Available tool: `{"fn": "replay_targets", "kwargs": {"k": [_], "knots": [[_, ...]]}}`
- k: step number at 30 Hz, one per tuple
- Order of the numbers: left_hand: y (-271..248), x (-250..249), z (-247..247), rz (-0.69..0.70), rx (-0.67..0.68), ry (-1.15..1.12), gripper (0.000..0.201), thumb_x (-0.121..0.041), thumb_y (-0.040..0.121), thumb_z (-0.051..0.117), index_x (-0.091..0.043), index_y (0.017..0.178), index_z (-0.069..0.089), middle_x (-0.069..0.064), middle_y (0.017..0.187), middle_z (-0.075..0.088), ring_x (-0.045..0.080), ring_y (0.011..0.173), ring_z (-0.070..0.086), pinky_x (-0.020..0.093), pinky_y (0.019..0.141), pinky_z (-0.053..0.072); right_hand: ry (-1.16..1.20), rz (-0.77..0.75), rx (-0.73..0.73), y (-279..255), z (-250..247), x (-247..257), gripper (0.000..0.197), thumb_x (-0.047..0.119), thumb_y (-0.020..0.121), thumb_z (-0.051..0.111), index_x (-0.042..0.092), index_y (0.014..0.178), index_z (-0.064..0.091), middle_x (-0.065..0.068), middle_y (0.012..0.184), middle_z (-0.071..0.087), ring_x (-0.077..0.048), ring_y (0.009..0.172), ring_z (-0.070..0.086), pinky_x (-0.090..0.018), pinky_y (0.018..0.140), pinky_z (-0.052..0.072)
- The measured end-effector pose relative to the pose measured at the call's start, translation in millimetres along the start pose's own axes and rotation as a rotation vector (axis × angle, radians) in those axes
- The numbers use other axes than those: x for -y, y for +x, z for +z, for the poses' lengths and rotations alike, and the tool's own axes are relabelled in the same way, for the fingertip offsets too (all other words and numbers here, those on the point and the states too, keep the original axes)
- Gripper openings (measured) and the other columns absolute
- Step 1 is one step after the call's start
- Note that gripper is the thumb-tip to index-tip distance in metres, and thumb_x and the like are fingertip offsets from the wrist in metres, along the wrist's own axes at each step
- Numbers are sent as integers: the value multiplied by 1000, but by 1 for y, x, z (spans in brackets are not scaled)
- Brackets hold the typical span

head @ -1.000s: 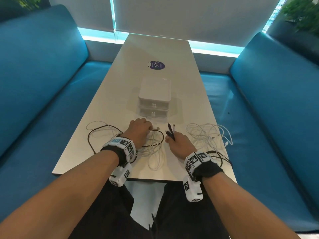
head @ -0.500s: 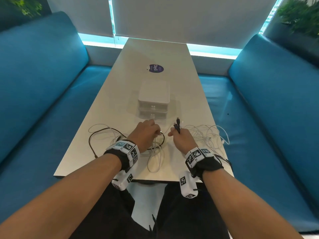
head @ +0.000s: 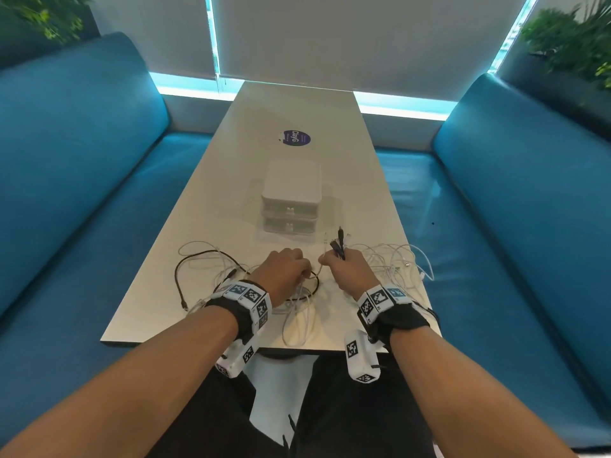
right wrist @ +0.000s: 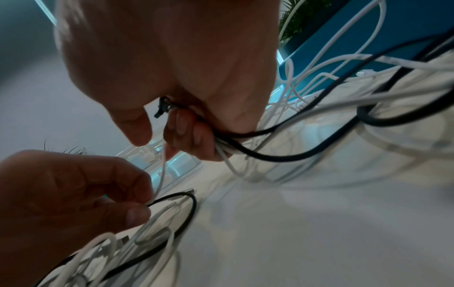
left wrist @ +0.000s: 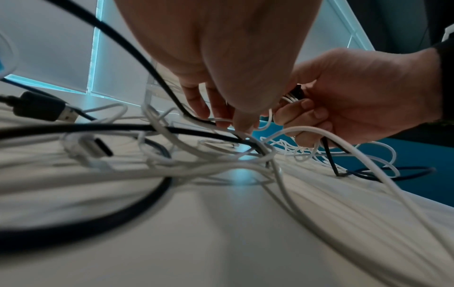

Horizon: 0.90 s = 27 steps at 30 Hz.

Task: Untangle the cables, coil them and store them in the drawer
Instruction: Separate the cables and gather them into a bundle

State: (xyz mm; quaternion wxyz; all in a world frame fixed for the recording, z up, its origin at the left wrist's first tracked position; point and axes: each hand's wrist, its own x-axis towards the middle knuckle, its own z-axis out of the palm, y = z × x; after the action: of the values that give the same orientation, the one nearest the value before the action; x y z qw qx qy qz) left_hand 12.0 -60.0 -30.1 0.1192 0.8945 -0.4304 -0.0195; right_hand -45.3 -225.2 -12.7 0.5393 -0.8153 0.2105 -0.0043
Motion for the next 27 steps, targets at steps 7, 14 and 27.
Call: {"fn": "replay_targets", "kwargs": {"k": [7, 14, 27], "knots": [[3, 1, 3, -11, 63, 97, 17, -14, 96, 54, -18, 108, 65, 3, 105, 58, 26, 96, 55, 33, 76, 36, -504, -142, 29, 4, 7, -10, 31, 32, 100, 46, 8, 102, 67, -15, 103, 69, -33, 97, 63, -38, 84, 49], [-1, 45, -15, -160, 243, 182, 21, -23, 100, 48, -13, 101, 67, 9, 108, 61, 29, 99, 60, 34, 80, 42, -764, -7, -133, 14, -29, -24, 28, 26, 103, 41, 7, 117, 55, -18, 112, 64, -35, 102, 62, -37, 79, 46], [16, 19, -4, -212, 158, 143, 24, -25, 97, 51, -13, 96, 72, 7, 97, 65, 28, 91, 62, 31, 68, 39, -499, -232, 249, -14, 3, 6, 24, 23, 101, 44, 7, 96, 60, -9, 89, 68, -22, 79, 64, -32, 72, 45]]}}
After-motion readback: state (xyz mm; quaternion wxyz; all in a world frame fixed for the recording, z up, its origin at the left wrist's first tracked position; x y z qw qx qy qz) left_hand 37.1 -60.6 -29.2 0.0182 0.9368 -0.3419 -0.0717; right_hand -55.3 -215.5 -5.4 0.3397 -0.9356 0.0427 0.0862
